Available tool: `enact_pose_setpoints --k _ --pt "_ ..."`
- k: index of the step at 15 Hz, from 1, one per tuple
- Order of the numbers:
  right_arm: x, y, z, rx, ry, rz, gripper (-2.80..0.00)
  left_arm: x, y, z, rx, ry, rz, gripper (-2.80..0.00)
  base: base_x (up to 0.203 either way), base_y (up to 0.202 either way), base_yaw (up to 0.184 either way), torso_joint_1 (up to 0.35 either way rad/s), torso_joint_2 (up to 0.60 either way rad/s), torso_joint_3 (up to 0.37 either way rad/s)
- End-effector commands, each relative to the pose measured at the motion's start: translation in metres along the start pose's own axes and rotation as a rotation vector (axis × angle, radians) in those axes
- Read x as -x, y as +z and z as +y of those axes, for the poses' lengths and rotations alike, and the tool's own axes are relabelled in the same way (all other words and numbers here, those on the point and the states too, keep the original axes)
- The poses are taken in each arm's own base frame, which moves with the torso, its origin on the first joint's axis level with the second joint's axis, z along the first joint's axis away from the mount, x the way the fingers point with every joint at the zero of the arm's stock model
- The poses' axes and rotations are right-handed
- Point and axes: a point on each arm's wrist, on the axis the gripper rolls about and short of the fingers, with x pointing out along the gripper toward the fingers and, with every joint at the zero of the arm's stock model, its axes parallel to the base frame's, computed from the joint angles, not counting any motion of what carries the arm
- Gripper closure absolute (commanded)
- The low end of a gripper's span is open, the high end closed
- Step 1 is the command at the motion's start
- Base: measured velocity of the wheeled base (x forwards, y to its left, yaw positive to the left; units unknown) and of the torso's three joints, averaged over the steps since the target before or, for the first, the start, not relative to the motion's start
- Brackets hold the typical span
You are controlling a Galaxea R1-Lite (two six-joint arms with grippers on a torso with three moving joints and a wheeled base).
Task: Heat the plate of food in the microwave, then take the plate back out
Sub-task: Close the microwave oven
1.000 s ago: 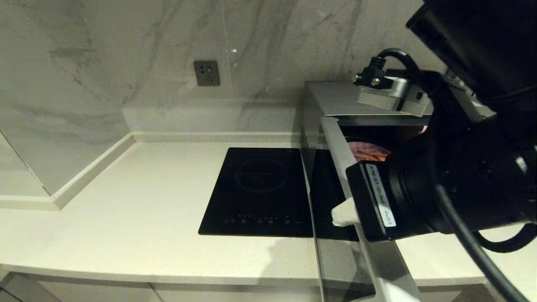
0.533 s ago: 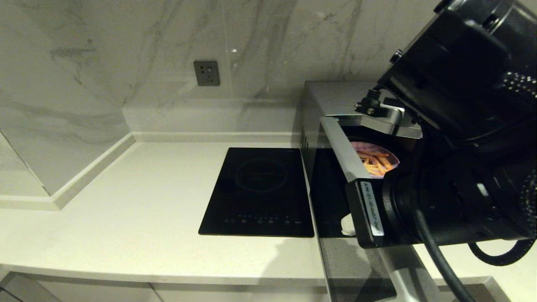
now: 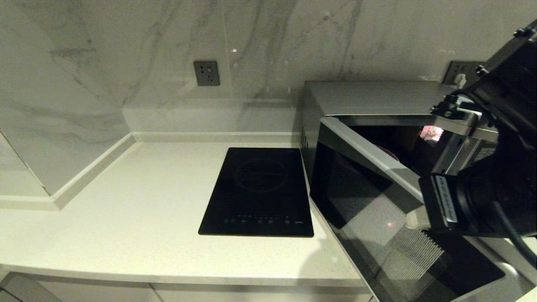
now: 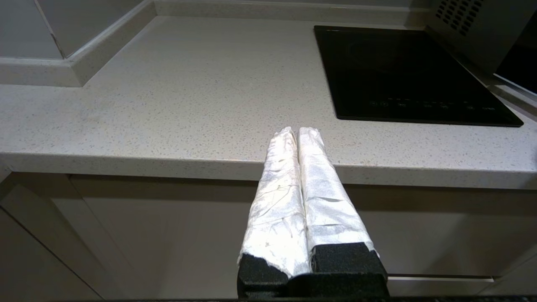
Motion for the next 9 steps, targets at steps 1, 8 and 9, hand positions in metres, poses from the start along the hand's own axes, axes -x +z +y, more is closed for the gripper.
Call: enact_pose_setpoints --k 1,8,9 --pt "0.019 -0.003 -0.026 -0.056 -0.007 -0.047 0.00 0.000 0.000 0.000 0.000 0.001 -0.001 0.00 0.000 0.000 0.000 0.000 0.00 0.000" --pt "0.015 0.008 -0.080 -0.283 -0.204 -0.125 0.00 0.000 0.000 0.000 0.000 0.001 -0.001 0.00 0.000 0.000 0.000 0.000 0.00 0.000" --pt "0.015 0.012 -0.088 -0.329 -0.221 -0.147 0.00 0.000 0.000 0.000 0.000 0.001 -0.001 0.00 0.000 0.000 0.000 0.000 0.00 0.000"
